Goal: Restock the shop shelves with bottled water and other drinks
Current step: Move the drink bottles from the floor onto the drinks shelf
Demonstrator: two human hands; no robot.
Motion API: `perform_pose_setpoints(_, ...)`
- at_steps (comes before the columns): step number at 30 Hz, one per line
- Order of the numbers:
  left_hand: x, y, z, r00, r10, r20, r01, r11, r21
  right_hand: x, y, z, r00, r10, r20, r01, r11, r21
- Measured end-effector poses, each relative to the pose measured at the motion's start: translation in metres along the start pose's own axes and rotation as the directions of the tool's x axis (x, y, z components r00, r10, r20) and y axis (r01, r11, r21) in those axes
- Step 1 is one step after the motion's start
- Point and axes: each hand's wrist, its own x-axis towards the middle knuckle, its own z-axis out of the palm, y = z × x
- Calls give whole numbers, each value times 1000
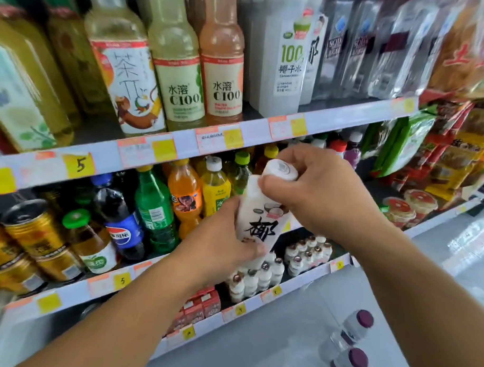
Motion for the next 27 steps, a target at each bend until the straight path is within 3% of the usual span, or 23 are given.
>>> perform_pose_setpoints(5,-17,24,-24,999,50,-6,-50,986,-161,12,-47,-22,995,-32,-98,37,998,50)
perform_pose_setpoints(16,-32,63,-54,999,31,-20,-37,898,-437,23,-93,-49,990,-61,-124,72,994,84)
perform_pose_setpoints(22,-48,72,-64,998,21,56,11,856,-518,25,-100,-47,990,-45,-130,64,987,144)
perform_pose_setpoints(27,-54,82,-66,1000,21,22,-6,844,-536,23,-103,-48,989,-67,-131,85,987,139)
